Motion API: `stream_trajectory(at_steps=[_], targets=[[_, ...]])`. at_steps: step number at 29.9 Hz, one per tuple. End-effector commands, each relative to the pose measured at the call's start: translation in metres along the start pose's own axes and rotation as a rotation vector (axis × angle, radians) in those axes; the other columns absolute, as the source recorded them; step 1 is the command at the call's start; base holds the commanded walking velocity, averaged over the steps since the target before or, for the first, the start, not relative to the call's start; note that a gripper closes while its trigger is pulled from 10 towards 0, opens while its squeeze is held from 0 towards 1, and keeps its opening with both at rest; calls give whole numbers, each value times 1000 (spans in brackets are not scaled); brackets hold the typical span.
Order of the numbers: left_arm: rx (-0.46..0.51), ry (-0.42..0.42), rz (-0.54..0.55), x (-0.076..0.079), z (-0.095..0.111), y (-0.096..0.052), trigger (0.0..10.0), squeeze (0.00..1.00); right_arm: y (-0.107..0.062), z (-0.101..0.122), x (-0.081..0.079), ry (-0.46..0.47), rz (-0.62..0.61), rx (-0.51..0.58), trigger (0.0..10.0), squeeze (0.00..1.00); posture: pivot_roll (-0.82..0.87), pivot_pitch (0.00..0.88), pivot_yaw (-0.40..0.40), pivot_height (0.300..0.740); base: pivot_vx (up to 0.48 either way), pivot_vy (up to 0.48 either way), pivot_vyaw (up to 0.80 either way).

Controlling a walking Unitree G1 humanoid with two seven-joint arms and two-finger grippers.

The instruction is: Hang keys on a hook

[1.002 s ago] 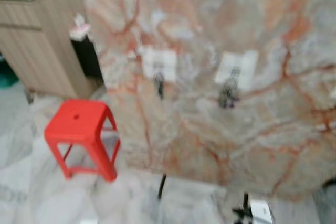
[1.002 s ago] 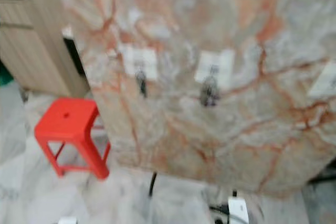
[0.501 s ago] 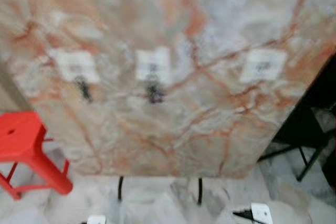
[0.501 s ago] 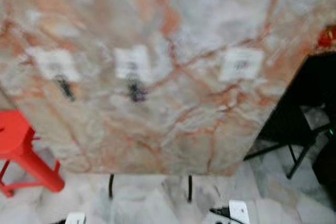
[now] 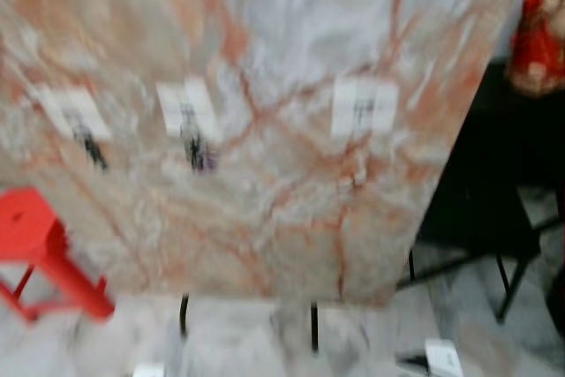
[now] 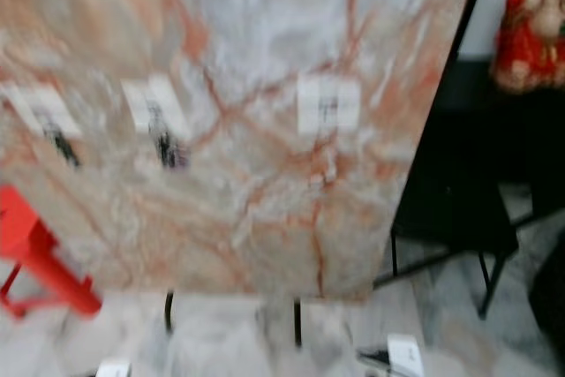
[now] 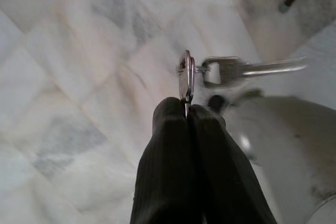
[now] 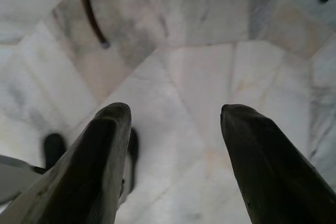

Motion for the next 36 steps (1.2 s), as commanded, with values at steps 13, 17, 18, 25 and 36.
stream_trajectory(at_steps=[13,17,18,25,36], targets=[[-28,5,-12,17,-11,1,10000,0,2,2,-8,-7,22,3,10000,0,-28,0,8,740,0,-363,0],[-29,5,-12,19,-12,1,10000,0,1,2,-8,-7,24,1,10000,0,-28,0,8,740,0,-364,0],[-29,5,-12,19,-12,1,10000,0,1,2,-8,-7,24,1,10000,0,-28,0,8,740,0,-364,0],[-24,5,-10,16,-12,1,10000,0,1,2,-8,-7,23,1,10000,0,-27,0,7,740,0,-362,0],[-21,1,9,-3,-10,-3,10000,0,1,2,-8,-7,25,2,10000,0,-28,0,6,740,0,-372,0]])
Point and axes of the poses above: a point about 5 cm out from each wrist's last joint towards the gripper, its own y axis pointing out of the wrist towards the gripper, its own z axis along the axis of the wrist's last joint, x = y × z, the point moved 2 cm from there along y, pointing out of the wrist towards the gripper, and after that the axes turned 8 degrees about -y, right-handed, at the moved point
